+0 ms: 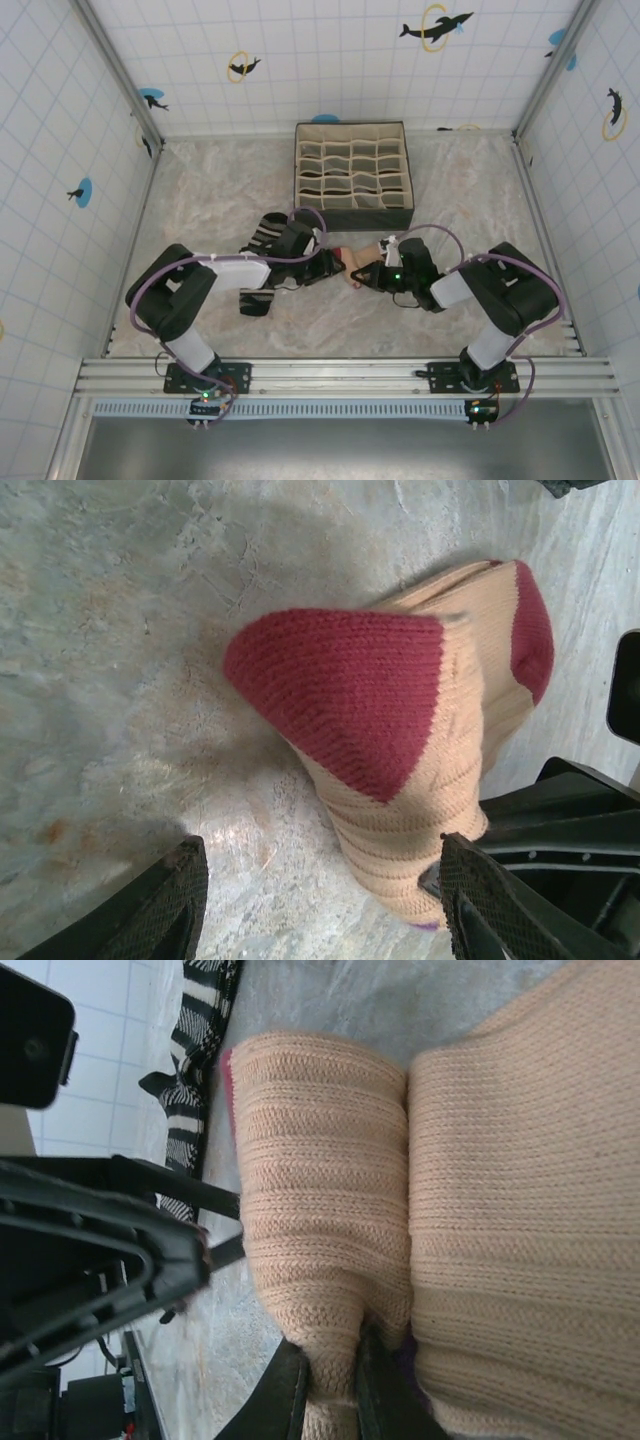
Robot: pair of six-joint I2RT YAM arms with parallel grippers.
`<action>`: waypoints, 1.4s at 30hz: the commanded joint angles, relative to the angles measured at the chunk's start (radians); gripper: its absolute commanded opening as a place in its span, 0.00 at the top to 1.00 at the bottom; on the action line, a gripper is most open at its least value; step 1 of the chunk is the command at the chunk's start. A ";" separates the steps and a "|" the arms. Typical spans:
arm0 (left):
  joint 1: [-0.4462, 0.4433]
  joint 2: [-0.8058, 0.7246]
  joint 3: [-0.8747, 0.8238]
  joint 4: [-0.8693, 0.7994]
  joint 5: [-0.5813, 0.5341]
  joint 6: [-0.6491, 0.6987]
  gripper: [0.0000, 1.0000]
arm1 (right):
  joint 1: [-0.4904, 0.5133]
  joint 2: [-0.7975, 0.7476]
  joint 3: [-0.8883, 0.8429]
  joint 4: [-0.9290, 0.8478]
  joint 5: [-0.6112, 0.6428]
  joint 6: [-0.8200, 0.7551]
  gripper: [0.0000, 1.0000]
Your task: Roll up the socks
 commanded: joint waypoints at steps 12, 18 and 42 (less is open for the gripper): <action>-0.002 0.134 0.100 0.042 -0.029 0.008 0.48 | -0.026 0.095 -0.092 -0.174 0.039 0.132 1.00; -0.002 0.158 0.100 0.039 -0.040 0.002 0.68 | -0.030 0.093 -0.092 -0.160 0.036 0.129 1.00; 0.001 0.076 0.194 -0.316 -0.134 0.039 1.00 | 0.356 -0.311 0.310 -0.883 0.812 -0.503 0.32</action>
